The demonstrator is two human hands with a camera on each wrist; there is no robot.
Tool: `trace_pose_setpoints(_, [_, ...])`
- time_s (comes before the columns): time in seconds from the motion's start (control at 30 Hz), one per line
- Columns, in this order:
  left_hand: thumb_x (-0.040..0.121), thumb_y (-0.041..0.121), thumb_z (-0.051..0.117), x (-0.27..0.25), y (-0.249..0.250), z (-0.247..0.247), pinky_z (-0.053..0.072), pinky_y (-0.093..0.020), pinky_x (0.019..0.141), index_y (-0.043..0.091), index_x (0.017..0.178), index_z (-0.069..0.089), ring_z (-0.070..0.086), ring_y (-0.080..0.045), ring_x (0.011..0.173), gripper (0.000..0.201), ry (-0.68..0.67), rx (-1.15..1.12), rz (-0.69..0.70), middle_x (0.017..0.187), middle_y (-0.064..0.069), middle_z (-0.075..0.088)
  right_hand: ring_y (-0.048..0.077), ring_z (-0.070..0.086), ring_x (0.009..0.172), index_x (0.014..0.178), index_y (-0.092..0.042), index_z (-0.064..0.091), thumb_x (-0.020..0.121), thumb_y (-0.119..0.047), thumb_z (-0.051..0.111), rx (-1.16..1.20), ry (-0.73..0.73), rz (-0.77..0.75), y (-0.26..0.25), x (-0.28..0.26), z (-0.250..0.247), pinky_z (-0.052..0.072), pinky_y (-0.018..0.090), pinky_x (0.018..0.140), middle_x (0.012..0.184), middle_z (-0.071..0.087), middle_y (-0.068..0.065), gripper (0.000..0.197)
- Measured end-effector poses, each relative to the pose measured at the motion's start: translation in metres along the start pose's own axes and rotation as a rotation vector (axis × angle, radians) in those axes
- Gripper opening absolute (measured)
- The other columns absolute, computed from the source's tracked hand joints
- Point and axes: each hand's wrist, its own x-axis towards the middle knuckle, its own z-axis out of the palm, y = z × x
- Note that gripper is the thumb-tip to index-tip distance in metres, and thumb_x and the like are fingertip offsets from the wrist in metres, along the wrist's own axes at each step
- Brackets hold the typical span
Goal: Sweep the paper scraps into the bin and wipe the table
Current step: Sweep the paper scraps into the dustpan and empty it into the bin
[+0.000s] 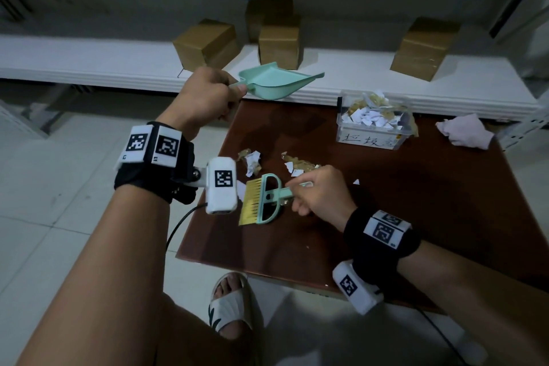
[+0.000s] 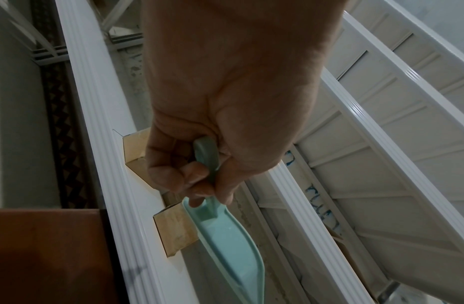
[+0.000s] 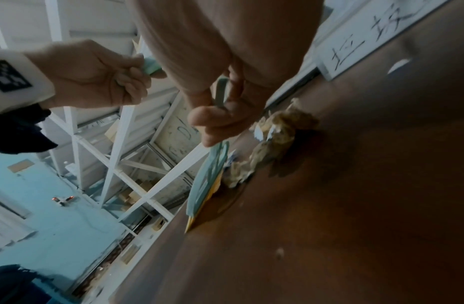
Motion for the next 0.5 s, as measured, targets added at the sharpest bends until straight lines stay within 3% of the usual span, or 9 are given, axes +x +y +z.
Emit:
trace_pose_setpoints(0.13, [0.101,0.021,0.063,0.001,0.004,0.005,0.043,-0.024,0.053,0.007,0.085,0.065,0.047,-0.012,0.055,0.022,-0.019,0.000,0.007,0.066,-0.005,0.052,0.016,0.067,0.046,0.088,-0.011,0.081,0.093,-0.007,0.069,-0.161,0.004,-0.014,-0.004,-0.001,-0.030,0.058,0.025,0.058,0.058,0.073,0.007,0.013])
trace_pose_setpoints(0.3, [0.101,0.022,0.064,0.005,0.009,0.015,0.043,-0.024,0.053,0.006,0.088,0.067,0.047,-0.013,0.057,0.021,-0.034,0.009,0.008,0.066,-0.005,0.052,0.015,0.068,0.046,0.087,-0.012,0.081,0.092,-0.007,0.068,-0.279,0.016,0.029,-0.005,-0.005,-0.070,0.054,0.022,0.052,0.057,0.072,0.005,0.015])
trace_pose_setpoints(0.5, [0.101,0.022,0.064,0.009,0.020,0.035,0.044,-0.023,0.053,-0.001,0.102,0.070,0.048,-0.014,0.060,0.024,-0.061,0.026,0.013,0.071,-0.007,0.054,0.018,0.065,0.043,0.085,-0.013,0.081,0.091,-0.008,0.067,-0.380,0.052,0.070,-0.002,-0.008,-0.114,0.055,0.024,0.048,0.054,0.071,0.006,0.016])
